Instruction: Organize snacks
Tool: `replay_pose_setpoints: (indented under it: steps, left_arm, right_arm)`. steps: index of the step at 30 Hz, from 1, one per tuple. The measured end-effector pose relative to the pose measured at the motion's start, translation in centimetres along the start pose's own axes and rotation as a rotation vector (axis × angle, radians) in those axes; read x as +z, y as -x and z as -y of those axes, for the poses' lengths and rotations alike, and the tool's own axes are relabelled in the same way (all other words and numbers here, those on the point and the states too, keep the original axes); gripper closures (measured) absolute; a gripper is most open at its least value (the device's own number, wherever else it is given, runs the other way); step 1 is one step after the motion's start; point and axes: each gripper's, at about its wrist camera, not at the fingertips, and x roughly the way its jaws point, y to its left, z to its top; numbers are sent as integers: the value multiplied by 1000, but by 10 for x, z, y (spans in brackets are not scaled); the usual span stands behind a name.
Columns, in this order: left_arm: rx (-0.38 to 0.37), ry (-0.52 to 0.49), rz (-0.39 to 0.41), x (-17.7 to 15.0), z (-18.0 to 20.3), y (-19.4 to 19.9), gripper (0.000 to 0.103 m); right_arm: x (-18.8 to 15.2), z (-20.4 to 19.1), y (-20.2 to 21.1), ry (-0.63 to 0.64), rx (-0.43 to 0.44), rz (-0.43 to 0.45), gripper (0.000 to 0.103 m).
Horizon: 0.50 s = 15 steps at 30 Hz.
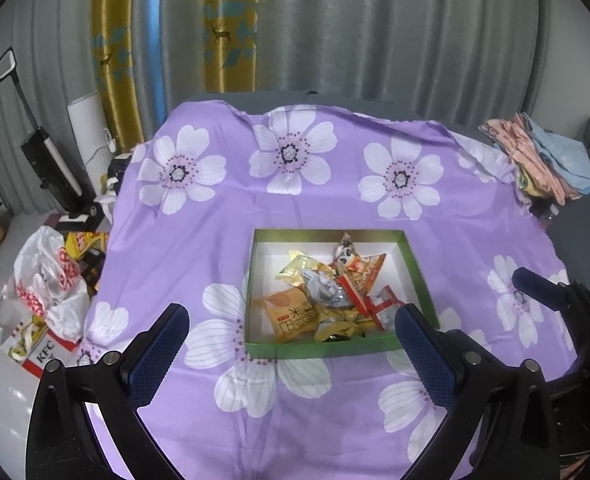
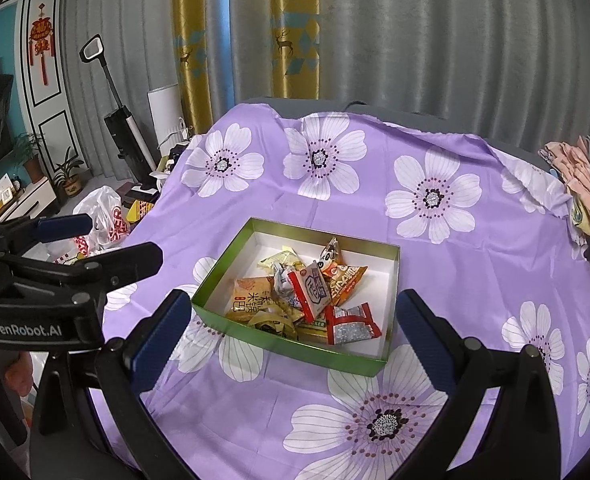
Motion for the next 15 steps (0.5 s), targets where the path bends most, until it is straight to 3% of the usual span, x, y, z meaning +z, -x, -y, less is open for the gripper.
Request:
replay_pose_setpoints:
  steps: [15]
  left_arm:
    - [28,-18,-10,6,3,-8,1]
  right_arm:
    - [5,1,-3,-13,4,-9,0]
